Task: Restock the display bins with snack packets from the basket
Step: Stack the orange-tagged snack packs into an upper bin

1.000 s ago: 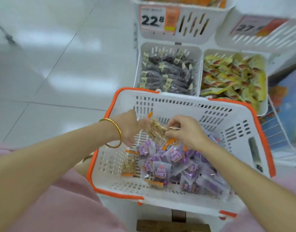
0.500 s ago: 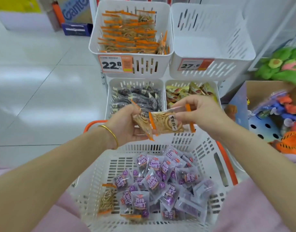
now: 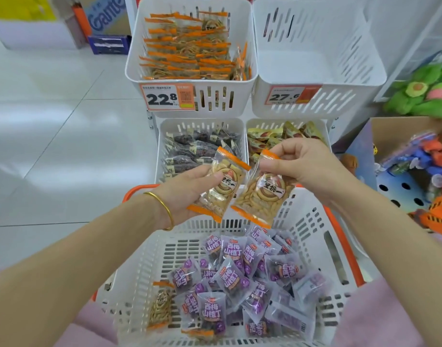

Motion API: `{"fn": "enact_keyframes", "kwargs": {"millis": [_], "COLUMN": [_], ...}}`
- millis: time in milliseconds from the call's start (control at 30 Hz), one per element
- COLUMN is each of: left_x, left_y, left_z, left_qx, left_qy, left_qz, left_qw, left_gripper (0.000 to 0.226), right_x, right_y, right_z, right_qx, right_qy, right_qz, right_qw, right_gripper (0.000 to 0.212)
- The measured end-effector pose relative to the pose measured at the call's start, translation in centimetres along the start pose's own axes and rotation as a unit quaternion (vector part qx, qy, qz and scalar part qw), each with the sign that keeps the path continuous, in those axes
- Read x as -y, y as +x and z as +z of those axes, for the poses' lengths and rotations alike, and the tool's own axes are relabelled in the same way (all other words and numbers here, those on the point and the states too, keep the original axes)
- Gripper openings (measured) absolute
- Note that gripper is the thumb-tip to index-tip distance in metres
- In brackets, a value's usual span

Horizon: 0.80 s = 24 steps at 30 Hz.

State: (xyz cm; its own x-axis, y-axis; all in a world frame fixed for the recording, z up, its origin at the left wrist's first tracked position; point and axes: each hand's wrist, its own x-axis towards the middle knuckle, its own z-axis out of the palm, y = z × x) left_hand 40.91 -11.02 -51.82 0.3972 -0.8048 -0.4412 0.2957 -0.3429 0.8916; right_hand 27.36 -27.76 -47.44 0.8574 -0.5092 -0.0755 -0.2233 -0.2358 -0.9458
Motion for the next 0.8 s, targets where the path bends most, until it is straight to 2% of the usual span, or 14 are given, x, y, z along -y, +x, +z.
{"fn": "enact_keyframes", "kwargs": {"millis": [100,200,367,433,500,567,667,733,800], "left_x": [0.1,-0.2,-0.3,-0.7,-1.2,-2.0,-3.6,-5.5,-8.1], "left_y": [0.0,-0.4,-0.6,-0.5,-0.5,-0.5,-0.3,0.1,1.0], "left_z": [0.0,0.9,2.2,2.1,1.7,1.3,0.5,-0.4,-1.2], "left_qx": [0.025,0.062,0.025,0.017,-0.001,-0.014,-0.032,-0.05,-0.067], "left_qy": [-0.003,0.015,0.125,0.136,0.152,0.18,0.203,0.212,0.228], "left_qz": [0.007,0.037,0.109,0.121,0.126,0.13,0.154,0.172,0.191], "left_qw": [1.0,0.997,0.986,0.983,0.98,0.975,0.967,0.961,0.952], "left_gripper": [0.052,0.061,0.093,0.098,0.097,0.098,0.098,0.095,0.089], "right_x": [-0.1,-0.6,-1.1,-0.9,-0.8,-0.4,0.5,1.4,3.0], "right_y": [-0.3,-0.2,-0.5,-0.3,0.1,0.5,1.5,2.8,4.5], "right_z": [1.1,2.2,3.8,3.6,2.8,1.6,0.5,0.0,-0.5], "right_qx": [-0.002,-0.056,-0.036,-0.047,-0.037,0.037,0.164,0.164,0.128], "right_qy": [0.007,-0.002,0.14,0.148,0.126,0.095,0.028,-0.038,-0.064], "right_qz": [-0.035,-0.048,-0.022,-0.019,0.015,0.047,0.031,0.002,-0.034], "right_qw": [0.999,0.997,0.989,0.988,0.991,0.994,0.986,0.986,0.989], "right_gripper": [0.012,0.017,0.014,0.021,0.029,0.043,0.032,0.022,0.017]}}
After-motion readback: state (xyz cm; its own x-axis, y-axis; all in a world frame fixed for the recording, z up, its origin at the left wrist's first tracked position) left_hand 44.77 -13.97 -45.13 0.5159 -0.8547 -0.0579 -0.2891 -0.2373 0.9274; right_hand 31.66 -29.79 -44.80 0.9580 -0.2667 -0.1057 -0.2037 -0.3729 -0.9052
